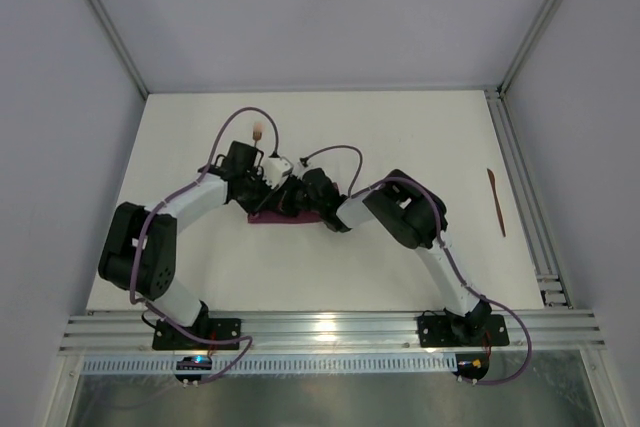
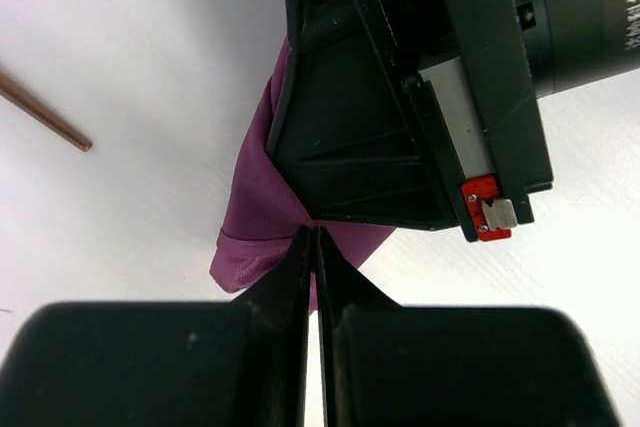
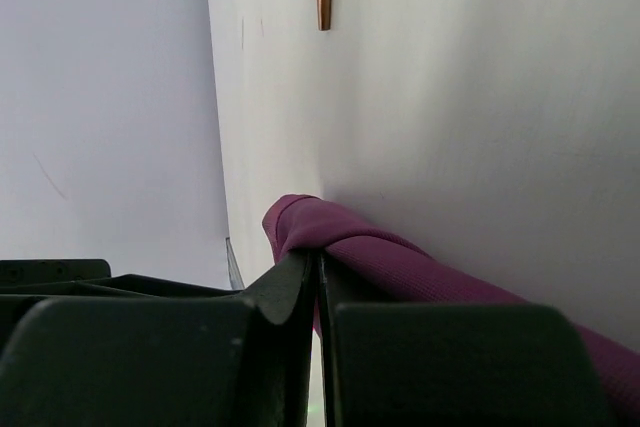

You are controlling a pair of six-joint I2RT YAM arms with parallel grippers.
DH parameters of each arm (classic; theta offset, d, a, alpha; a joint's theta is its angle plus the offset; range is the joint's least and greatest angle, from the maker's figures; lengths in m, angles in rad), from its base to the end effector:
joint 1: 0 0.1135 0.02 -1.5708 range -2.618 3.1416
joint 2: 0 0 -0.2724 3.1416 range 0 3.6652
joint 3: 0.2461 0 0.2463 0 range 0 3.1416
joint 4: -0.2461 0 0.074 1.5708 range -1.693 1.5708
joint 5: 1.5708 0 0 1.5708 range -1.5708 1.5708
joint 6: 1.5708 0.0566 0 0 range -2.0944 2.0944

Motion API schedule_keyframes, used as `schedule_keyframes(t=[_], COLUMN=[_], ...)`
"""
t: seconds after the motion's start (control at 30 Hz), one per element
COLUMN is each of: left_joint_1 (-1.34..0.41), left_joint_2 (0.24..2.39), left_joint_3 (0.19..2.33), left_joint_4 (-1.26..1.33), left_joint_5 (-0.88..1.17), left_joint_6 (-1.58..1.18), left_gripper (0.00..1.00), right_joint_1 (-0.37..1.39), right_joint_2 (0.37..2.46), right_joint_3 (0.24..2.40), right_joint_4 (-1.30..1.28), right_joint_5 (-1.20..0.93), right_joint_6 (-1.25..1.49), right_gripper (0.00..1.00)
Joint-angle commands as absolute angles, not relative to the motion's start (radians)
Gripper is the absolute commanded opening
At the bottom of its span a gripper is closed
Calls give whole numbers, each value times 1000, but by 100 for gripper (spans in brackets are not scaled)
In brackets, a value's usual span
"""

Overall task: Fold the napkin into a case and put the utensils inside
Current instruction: Smooth out the smaller rectangle-folded napkin at the center of the board.

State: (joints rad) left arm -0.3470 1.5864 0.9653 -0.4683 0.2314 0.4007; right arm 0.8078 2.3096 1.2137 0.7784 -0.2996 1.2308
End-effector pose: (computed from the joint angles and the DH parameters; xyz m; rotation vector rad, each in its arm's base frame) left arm 0.2901 -0.1187 0.1812 1.0345 2.4307 -0.2894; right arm 0.3250 0.3640 0.0899 0.2307 2.2393 1.5569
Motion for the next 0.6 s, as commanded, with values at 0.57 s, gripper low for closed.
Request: schedule_keyframes(t=[0.57], left_joint_1=[-364], left_joint_2=[1755], left_joint_3=[946], left_joint_4=[-482], left_joint_5=[226], left_joint_6=[376], left_gripper=[0], right_joint_1=[710], right_joint_2=[2042], right_joint_3=[1060], right_joint_4=[693], right_joint_5=[-285], right_joint_6=[1081], right_gripper=[39])
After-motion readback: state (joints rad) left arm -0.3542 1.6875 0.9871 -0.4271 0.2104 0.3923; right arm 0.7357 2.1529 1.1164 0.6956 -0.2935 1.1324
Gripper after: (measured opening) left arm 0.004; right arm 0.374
